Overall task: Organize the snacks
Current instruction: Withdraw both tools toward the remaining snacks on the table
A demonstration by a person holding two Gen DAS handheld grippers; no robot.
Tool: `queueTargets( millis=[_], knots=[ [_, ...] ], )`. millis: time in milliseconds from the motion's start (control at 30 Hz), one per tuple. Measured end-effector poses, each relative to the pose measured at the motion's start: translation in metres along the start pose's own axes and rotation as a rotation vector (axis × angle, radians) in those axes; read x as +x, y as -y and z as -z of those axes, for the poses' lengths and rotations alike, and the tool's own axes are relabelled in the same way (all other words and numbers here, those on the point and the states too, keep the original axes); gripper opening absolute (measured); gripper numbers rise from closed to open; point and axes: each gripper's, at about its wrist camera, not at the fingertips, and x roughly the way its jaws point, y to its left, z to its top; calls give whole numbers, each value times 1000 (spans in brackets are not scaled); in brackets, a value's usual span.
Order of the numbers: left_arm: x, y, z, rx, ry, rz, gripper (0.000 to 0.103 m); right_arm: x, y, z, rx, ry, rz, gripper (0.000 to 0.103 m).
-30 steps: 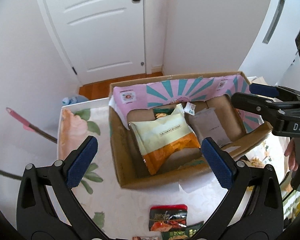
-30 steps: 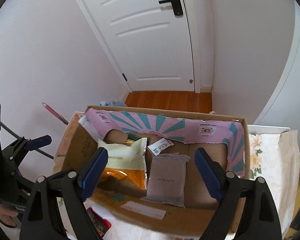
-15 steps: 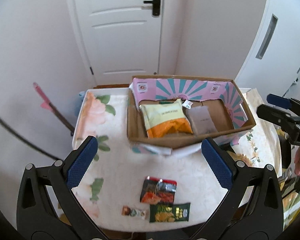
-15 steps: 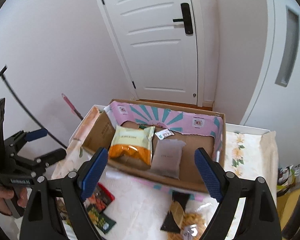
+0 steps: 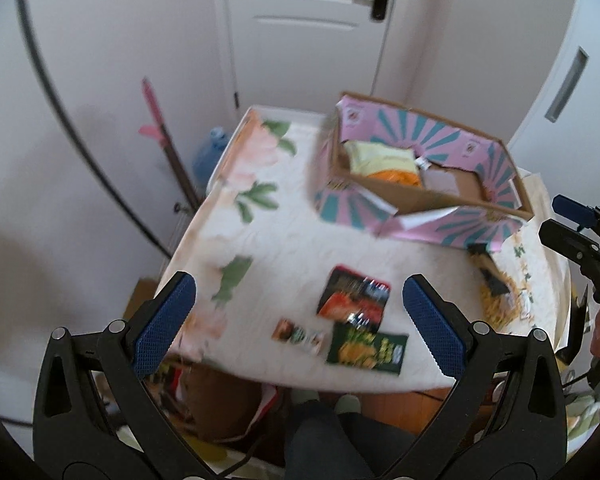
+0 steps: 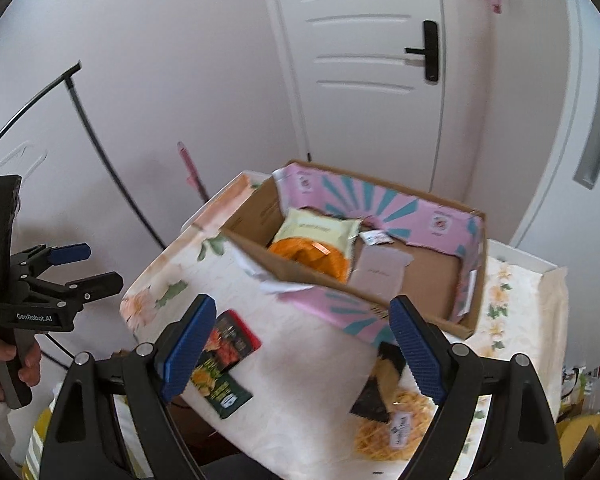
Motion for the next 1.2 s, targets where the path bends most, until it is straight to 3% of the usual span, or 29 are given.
queueTargets(
  millis=[267,600,733,900,1200],
  knots=[
    [18,-32,31,-90,-65,-15,103,30,-26,5,-44,-54,-74,86],
    [65,-36,53,-206,-162,8,103,86,-61,20,-194,-156,-133,86],
    [83,-28,60,-245,-205,-25,103,108,-64,31,-242,-199,-165,86],
    [102,-28,71,-364,-227,-66,102,137,-65,42,-346,-262,-213,86],
    [129,-24,82,-523,-236,-132,85,177,-69,59,-492,-319,-306,85]
  ],
)
